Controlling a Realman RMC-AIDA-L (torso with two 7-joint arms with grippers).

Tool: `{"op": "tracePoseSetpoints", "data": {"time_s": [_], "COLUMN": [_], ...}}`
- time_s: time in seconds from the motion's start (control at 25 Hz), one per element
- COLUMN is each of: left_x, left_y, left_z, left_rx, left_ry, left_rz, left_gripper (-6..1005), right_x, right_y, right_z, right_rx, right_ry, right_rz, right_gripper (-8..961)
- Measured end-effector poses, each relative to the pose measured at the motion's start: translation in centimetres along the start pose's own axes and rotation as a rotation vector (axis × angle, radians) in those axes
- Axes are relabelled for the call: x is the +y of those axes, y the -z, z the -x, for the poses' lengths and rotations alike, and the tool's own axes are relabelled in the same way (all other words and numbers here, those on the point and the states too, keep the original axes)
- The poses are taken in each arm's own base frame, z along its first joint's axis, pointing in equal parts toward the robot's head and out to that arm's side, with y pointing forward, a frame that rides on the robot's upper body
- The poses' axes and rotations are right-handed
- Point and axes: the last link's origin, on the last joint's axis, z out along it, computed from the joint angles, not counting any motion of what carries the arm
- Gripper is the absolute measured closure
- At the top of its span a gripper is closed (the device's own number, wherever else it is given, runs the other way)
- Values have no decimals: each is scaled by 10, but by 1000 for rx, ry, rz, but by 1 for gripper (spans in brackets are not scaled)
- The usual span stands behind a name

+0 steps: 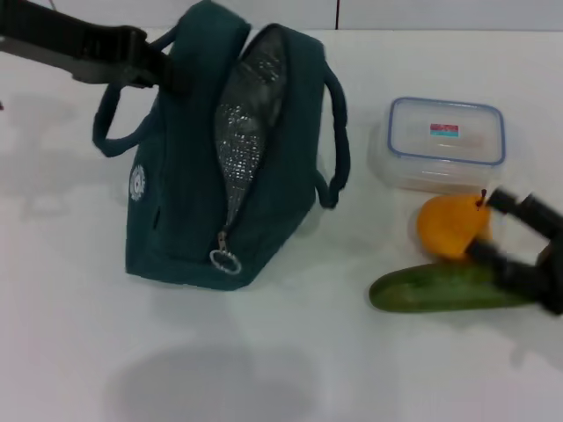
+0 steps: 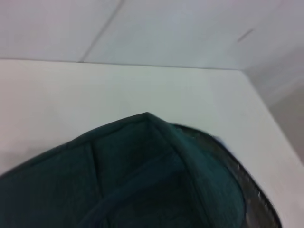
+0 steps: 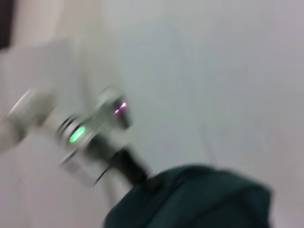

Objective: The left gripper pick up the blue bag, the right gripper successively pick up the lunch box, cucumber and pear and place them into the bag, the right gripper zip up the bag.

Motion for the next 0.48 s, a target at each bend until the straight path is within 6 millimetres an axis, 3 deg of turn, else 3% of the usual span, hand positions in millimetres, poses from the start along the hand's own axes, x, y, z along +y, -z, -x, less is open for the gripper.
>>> {"op": "tracePoseSetpoints", "data": {"time_s": [0.28,0.48], "left_x": [8,6], "left_y": [0,0], "left_z": [1,4], "left_rx": [7,11], "left_ry": [-12,-3], "left_rz": [60,76], "left_gripper": [952,952], "right_x": [-15,-24], "right_y": [18,33], "right_z": [17,19], "right_rx": [-239,-370], "right_ry": [-300,-530], "right_rz": [-184,-276], "right_gripper": [85,85]}}
